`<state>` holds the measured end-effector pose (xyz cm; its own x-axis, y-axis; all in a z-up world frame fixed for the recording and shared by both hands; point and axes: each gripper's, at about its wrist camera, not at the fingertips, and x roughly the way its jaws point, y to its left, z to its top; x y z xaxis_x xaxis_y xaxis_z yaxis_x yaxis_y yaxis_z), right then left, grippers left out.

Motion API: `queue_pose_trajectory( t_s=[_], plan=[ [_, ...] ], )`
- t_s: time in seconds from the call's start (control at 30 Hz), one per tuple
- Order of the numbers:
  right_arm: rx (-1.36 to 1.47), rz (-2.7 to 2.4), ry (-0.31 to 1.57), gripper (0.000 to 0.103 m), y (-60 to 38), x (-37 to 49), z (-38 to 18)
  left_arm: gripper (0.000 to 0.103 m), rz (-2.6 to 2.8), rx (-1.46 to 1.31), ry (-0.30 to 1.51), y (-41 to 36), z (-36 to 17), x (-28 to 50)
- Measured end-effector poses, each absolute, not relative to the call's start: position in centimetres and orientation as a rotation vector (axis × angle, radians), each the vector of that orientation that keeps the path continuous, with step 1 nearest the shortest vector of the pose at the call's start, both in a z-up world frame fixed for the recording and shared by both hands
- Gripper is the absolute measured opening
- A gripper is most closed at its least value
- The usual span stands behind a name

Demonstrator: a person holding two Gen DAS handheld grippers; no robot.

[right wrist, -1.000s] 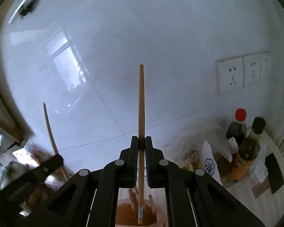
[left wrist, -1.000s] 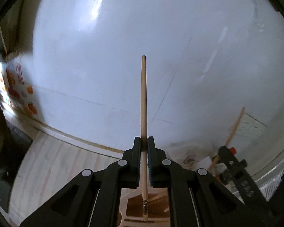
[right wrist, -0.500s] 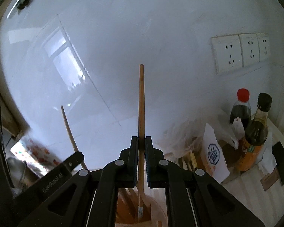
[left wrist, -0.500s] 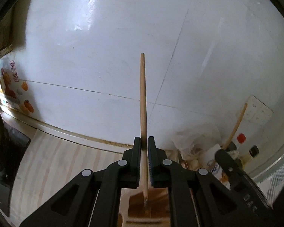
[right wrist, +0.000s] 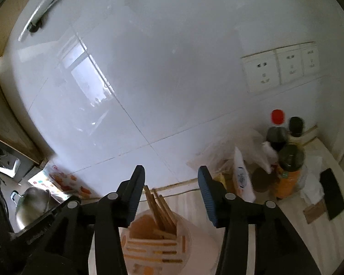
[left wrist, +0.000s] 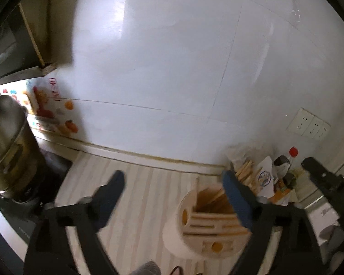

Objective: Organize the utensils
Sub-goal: 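Open both grippers to release the chopsticks into the holder, then move both open grippers down to the last chopsticks on the mat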

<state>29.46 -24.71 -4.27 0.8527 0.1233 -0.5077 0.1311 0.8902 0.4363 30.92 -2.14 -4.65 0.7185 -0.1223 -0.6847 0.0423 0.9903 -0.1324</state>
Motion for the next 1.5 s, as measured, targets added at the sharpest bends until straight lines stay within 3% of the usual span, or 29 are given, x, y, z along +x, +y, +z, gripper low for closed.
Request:
queue_pose_trajectory(
  t_s=[0.07,0.17,0.33,0.7,1.0,1.2,1.27,1.33,1.37,1.5],
  plan=[
    [0.477,-0.009,0.559,0.060,-25.0,28.4,-3.9,0.103,-0.080,-0.079,0.767,-1.8,-4.9,29.6],
    [0.472,-0.022,0.582,0.067,-25.2,26.6,-3.7,0.103,-0.057,-0.050,0.792,-1.3,-5.8,28.3],
    [0.475,-0.044,0.609,0.087,-25.2,23.5,-5.6,0.103,-0.010,-0.021,0.883,-0.5,-9.7,26.5],
    [0.421,-0.049,1.014,0.087,-22.9,22.0,-19.0,0.103,0.102,0.115,1.163,0.4,-23.4,23.5],
    [0.288,-0.054,1.360,0.059,-18.8,20.9,-31.1,0.103,0.141,0.238,1.323,0.1,-32.4,21.7],
    [0.176,-0.052,1.421,0.052,-17.1,19.8,-33.3,0.103,0.114,0.216,1.359,-0.6,-33.5,20.9],
    [0.117,-0.052,1.424,0.044,-16.6,19.6,-33.3,0.103,0.095,0.216,1.360,-1.1,-33.5,20.8],
    [0.062,-0.066,1.420,0.019,-16.5,19.4,-33.2,0.103,0.067,0.216,1.356,-2.1,-33.1,20.6],
    [0.049,-0.076,1.419,0.011,-16.8,19.2,-33.2,0.103,0.053,0.218,1.356,-2.8,-32.8,20.6],
    [0.076,-0.122,1.425,0.007,-19.4,18.4,-33.2,0.103,-0.011,0.221,1.360,-5.1,-32.4,20.1]
  ],
)
